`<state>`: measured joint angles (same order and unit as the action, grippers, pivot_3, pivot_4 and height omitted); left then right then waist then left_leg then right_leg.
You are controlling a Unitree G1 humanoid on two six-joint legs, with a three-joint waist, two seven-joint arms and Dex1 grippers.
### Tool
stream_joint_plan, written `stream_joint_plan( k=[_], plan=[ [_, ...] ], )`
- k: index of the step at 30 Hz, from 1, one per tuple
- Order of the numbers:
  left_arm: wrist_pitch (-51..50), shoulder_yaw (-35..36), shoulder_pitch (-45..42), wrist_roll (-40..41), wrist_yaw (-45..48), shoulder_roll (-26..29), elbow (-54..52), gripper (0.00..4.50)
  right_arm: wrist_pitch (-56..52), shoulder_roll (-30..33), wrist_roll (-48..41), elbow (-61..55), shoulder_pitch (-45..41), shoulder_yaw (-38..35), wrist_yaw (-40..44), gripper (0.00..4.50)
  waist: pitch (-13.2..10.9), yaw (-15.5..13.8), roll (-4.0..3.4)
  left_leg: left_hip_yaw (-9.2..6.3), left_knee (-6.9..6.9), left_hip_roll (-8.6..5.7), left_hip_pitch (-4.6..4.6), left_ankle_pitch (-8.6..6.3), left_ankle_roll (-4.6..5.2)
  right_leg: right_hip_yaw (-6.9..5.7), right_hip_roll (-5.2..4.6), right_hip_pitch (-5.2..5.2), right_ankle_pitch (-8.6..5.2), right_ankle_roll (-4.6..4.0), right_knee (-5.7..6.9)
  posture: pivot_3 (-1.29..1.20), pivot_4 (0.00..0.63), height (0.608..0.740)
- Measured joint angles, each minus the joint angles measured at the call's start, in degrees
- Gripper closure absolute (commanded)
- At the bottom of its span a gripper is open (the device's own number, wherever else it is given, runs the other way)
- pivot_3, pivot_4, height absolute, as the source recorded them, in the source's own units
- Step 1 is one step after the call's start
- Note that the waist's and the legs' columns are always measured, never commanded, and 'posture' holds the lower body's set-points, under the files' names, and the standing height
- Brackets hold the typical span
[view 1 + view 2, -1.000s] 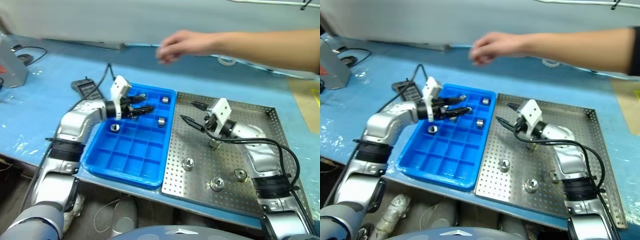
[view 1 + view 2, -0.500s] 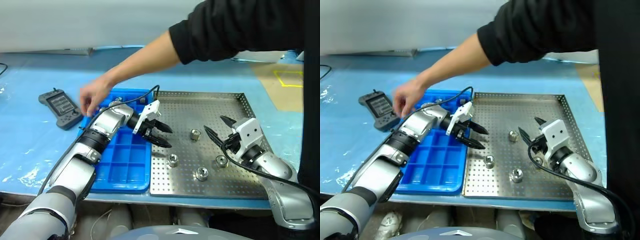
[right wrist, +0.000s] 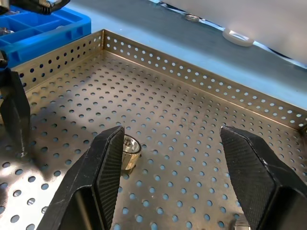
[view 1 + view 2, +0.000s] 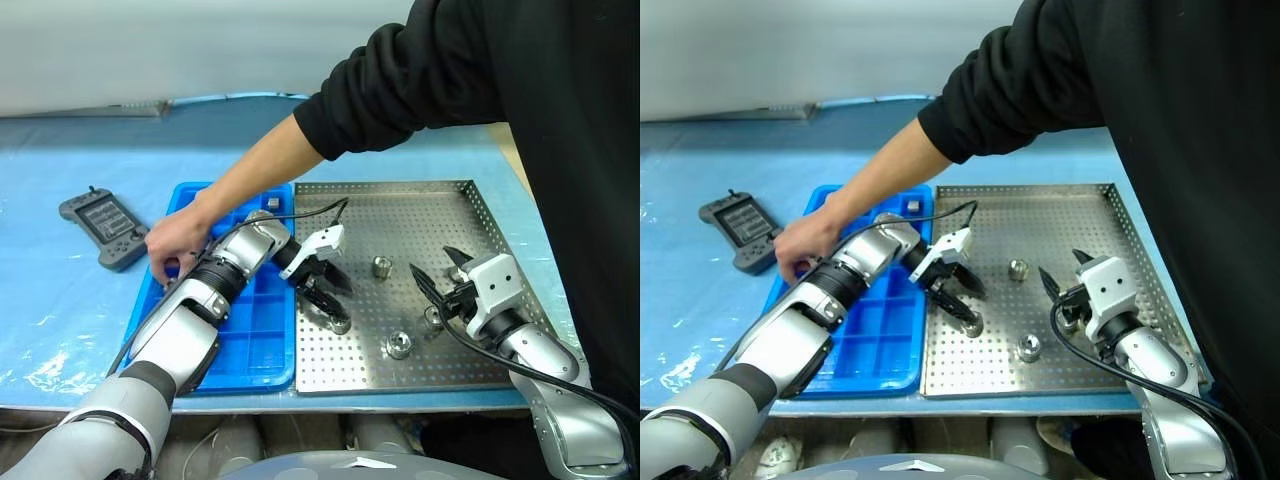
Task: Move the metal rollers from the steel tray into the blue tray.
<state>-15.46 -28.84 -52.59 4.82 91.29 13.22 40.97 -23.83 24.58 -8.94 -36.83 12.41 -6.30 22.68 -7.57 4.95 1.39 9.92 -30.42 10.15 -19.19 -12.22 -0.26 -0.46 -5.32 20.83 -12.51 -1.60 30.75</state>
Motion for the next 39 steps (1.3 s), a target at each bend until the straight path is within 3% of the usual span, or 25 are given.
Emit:
stream_joint_plan(
  k=[8, 15, 22, 34, 39],
  plan=[
    [10.6, -1.8, 0.1, -6.1, -2.6, 0.3, -0.3, 1.0, 2.8, 0.0, 0.0, 2.9, 1.4, 0.3, 0.8, 1.19, 0.0, 0.6, -0.01, -0.01, -0.02, -0.01, -0.02, -0.01, 0.0, 0.02, -0.01, 0.0, 0.0, 0.01, -0.02, -0.44, 0.15, 0.74],
    [18.8, -1.6, 0.1, -10.0, -10.4, -2.5, 2.6, 1.0, 4.8, -0.7, 0.5, 4.1, 3.3, 1.0, 0.7, 1.19, 0.1, 0.5, -0.01, -0.03, -0.04, -0.04, -0.12, -0.06, 0.08, 0.02, -0.04, 0.04, -0.01, 0.0, -0.07, -0.45, 0.15, 0.74],
    [18.8, -3.1, 1.0, -8.4, -0.5, -0.4, -0.5, 1.0, 7.7, -0.8, 0.8, 6.3, 4.7, 1.0, 0.8, 1.19, 0.1, 0.7, 0.0, 0.02, -0.03, -0.01, -0.12, -0.09, 0.14, 0.09, -0.05, 0.2, 0.0, -0.01, -0.04, -0.45, 0.15, 0.74],
    [19.2, -3.0, 0.5, -9.7, -0.7, -1.2, 1.0, 1.0, 9.6, -2.0, 2.2, 7.3, 5.9, 2.5, -0.3, 1.19, 0.1, 1.6, -0.03, 0.05, -0.04, -0.08, -0.14, -0.12, 0.17, 0.18, -0.06, 0.18, 0.0, 0.0, -0.06, -0.46, 0.15, 0.74],
    [17.5, -4.8, 1.2, -5.7, 0.6, 0.6, -1.1, 1.0, 8.1, -2.0, 2.5, 5.4, 6.6, 2.6, -1.1, 1.19, 0.1, 2.2, -0.03, 0.05, -0.04, -0.08, -0.19, -0.14, 0.21, 0.18, -0.06, 0.22, 0.0, -0.01, -0.06, -0.47, 0.15, 0.74]
  ],
)
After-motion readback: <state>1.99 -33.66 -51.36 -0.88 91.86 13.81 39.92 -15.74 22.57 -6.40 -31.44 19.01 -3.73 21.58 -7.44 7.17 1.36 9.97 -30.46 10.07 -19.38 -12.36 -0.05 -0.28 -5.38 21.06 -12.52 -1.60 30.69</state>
